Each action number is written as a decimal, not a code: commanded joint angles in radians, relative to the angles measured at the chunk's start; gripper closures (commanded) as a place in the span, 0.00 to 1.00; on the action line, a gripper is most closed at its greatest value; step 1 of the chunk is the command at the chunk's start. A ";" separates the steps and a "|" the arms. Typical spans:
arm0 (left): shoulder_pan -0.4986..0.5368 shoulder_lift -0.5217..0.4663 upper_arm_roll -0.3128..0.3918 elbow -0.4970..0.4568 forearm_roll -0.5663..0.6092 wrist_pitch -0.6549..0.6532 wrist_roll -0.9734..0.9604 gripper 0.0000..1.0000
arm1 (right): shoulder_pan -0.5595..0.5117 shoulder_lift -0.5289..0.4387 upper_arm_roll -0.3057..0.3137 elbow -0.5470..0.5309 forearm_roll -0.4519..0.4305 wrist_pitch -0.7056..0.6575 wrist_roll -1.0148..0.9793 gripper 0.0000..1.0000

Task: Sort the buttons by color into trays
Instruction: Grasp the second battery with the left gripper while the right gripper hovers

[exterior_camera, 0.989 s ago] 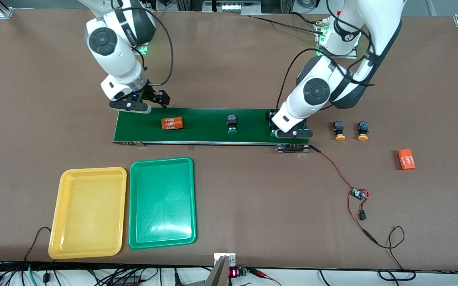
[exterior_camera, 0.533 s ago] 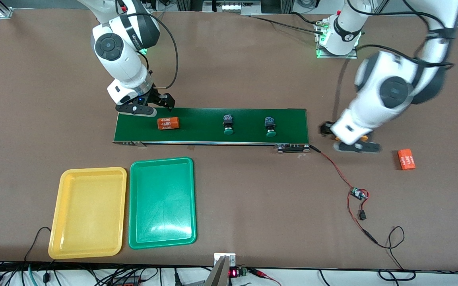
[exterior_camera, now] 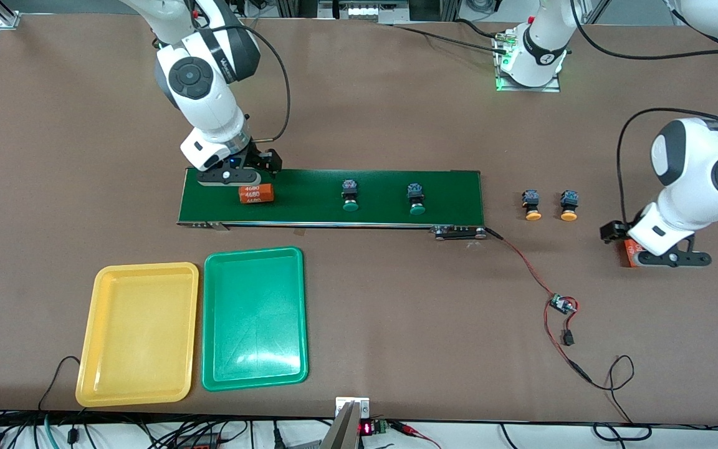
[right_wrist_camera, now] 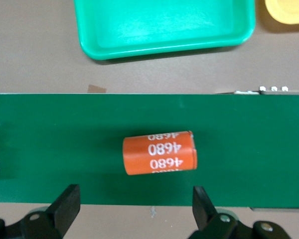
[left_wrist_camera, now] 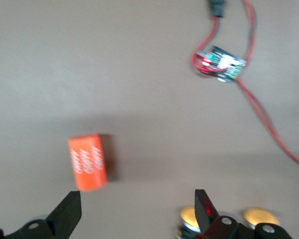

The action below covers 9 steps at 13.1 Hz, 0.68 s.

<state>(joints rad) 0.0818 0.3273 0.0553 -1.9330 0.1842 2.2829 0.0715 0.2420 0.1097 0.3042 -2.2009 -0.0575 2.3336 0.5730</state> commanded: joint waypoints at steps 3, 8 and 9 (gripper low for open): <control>0.041 0.125 0.064 0.017 0.015 0.131 0.158 0.00 | 0.022 0.061 -0.005 0.066 -0.022 0.001 0.027 0.00; 0.069 0.225 0.081 0.012 0.011 0.204 0.160 0.00 | 0.055 0.094 -0.004 0.111 -0.013 -0.005 0.118 0.00; 0.079 0.245 0.086 0.012 0.009 0.204 0.160 0.00 | 0.083 0.108 -0.005 0.122 -0.013 0.004 0.167 0.00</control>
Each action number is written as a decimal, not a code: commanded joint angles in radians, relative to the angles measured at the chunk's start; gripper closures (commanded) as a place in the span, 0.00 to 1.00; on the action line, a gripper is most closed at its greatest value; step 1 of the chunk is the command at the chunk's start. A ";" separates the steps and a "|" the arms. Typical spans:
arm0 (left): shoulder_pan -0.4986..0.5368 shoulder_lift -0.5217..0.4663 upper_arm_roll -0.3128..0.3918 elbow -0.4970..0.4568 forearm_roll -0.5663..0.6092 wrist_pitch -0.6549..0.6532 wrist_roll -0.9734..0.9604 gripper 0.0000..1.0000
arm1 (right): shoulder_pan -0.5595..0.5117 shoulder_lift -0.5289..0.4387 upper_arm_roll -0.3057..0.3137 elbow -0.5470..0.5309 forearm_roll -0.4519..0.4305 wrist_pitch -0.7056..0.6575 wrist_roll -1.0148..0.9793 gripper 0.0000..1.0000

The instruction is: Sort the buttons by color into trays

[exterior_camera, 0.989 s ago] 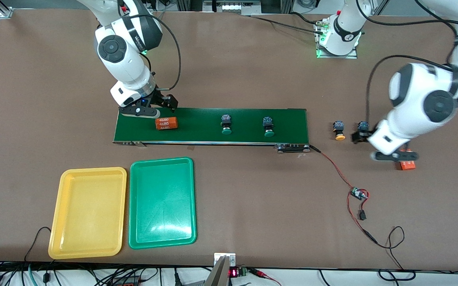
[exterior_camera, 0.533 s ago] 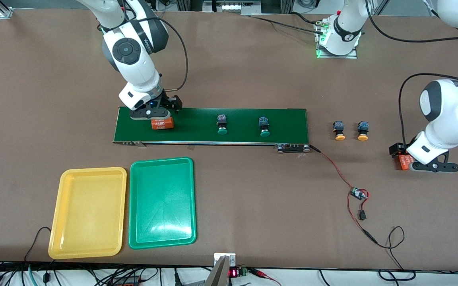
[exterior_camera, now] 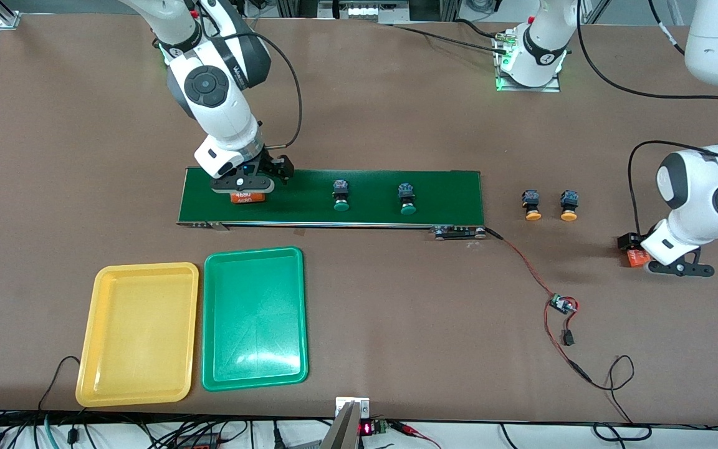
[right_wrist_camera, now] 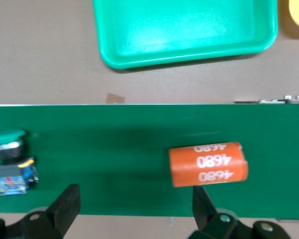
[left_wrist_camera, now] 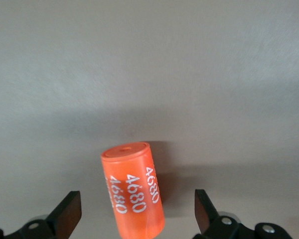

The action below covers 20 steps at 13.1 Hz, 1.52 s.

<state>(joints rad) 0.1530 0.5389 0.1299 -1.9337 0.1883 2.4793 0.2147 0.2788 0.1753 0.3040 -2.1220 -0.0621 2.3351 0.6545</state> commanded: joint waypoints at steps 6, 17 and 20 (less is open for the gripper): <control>0.016 0.058 0.010 0.007 -0.072 0.050 0.014 0.55 | 0.077 0.128 -0.005 0.116 -0.013 0.003 0.128 0.00; 0.014 -0.093 -0.335 0.232 -0.084 -0.698 0.000 0.73 | 0.106 0.208 -0.005 0.151 -0.027 0.026 0.151 0.00; 0.010 -0.091 -0.510 0.239 -0.082 -0.789 0.018 0.73 | 0.129 0.230 -0.008 0.151 -0.042 0.035 0.151 0.00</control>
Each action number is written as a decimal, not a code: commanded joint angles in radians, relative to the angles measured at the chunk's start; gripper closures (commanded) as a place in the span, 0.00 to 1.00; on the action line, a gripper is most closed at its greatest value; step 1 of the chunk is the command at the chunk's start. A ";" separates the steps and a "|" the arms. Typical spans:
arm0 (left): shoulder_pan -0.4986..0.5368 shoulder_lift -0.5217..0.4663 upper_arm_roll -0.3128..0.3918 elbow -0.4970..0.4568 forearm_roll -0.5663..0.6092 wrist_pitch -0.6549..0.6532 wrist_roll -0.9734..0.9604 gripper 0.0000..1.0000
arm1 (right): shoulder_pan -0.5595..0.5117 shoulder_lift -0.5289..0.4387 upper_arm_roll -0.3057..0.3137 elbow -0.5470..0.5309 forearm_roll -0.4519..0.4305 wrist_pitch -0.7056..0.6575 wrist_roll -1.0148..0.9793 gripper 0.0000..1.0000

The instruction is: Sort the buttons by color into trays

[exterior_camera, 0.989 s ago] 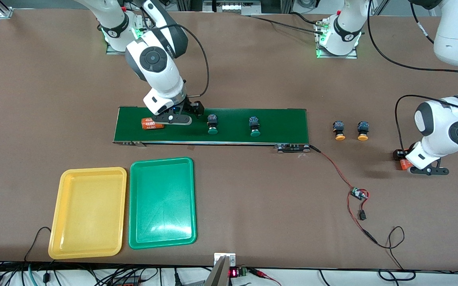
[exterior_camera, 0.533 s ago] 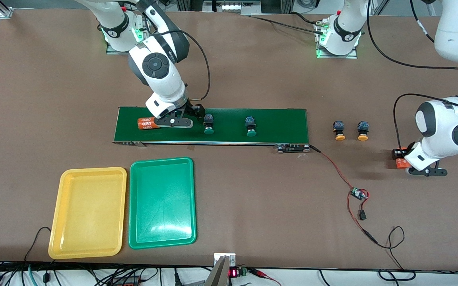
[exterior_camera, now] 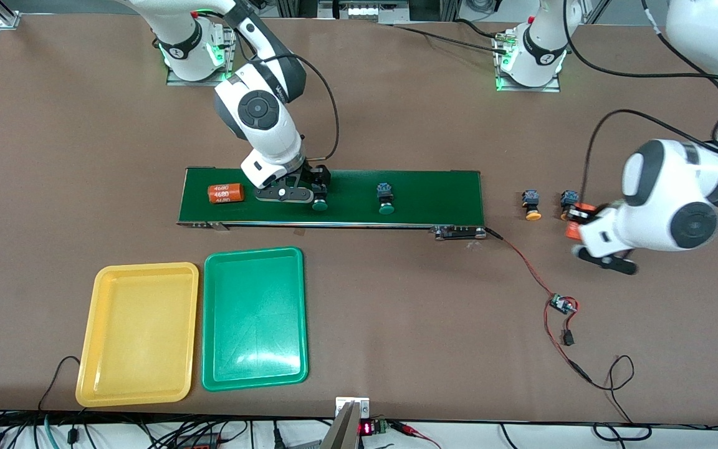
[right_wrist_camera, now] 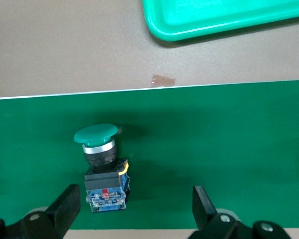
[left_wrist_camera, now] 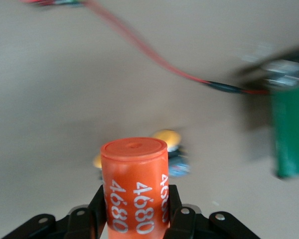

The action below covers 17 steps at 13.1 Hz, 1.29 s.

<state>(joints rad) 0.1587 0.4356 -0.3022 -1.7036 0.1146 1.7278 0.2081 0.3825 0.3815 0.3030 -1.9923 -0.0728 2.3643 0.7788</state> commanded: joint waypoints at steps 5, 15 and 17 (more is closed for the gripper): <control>-0.039 0.046 -0.285 -0.065 -0.006 0.100 0.230 0.78 | 0.026 0.066 -0.010 0.020 -0.087 0.009 0.028 0.00; -0.062 0.051 -0.321 -0.271 0.005 0.441 0.639 0.00 | -0.013 0.036 -0.010 0.021 -0.088 -0.005 0.010 1.00; -0.051 0.035 -0.321 -0.264 0.005 0.426 0.642 0.00 | -0.066 -0.025 -0.010 0.030 -0.093 -0.087 -0.013 1.00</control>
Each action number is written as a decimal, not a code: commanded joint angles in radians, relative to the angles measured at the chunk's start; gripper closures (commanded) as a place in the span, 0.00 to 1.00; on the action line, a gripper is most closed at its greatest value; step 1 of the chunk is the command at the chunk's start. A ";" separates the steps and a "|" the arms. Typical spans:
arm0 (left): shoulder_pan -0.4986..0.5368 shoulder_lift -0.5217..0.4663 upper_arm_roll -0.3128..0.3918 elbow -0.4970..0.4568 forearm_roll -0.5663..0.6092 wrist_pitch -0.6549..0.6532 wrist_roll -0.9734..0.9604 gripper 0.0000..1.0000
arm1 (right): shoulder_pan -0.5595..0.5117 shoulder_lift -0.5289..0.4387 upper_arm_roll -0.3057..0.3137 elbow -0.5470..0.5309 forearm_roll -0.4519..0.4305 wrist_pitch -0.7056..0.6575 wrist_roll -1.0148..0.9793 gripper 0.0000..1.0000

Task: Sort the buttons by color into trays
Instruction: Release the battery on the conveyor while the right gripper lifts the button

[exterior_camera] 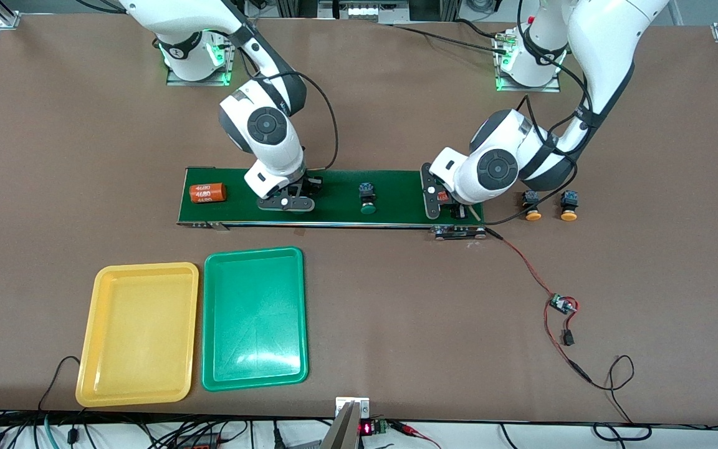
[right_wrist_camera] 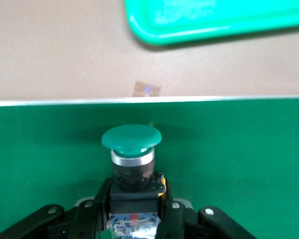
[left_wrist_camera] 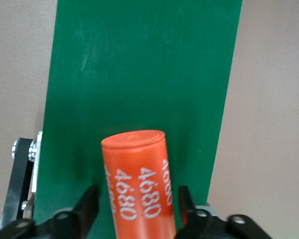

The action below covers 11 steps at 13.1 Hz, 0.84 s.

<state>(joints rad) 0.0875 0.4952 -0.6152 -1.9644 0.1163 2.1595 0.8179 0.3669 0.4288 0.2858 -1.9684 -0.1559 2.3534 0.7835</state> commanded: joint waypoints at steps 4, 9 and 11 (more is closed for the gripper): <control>0.017 -0.130 0.026 0.032 -0.010 -0.062 0.003 0.00 | -0.135 -0.084 -0.004 0.169 -0.013 -0.240 -0.167 1.00; -0.051 -0.315 0.234 0.032 -0.014 -0.173 -0.283 0.00 | -0.267 0.022 -0.004 0.282 -0.011 -0.169 -0.372 1.00; -0.071 -0.357 0.307 0.030 -0.039 -0.173 -0.431 0.00 | -0.316 0.102 -0.004 0.328 -0.005 -0.117 -0.469 1.00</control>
<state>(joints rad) 0.0595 0.1939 -0.3806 -1.9120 0.1098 1.9942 0.5138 0.0930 0.4363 0.2675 -1.7146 -0.1588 2.2070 0.3945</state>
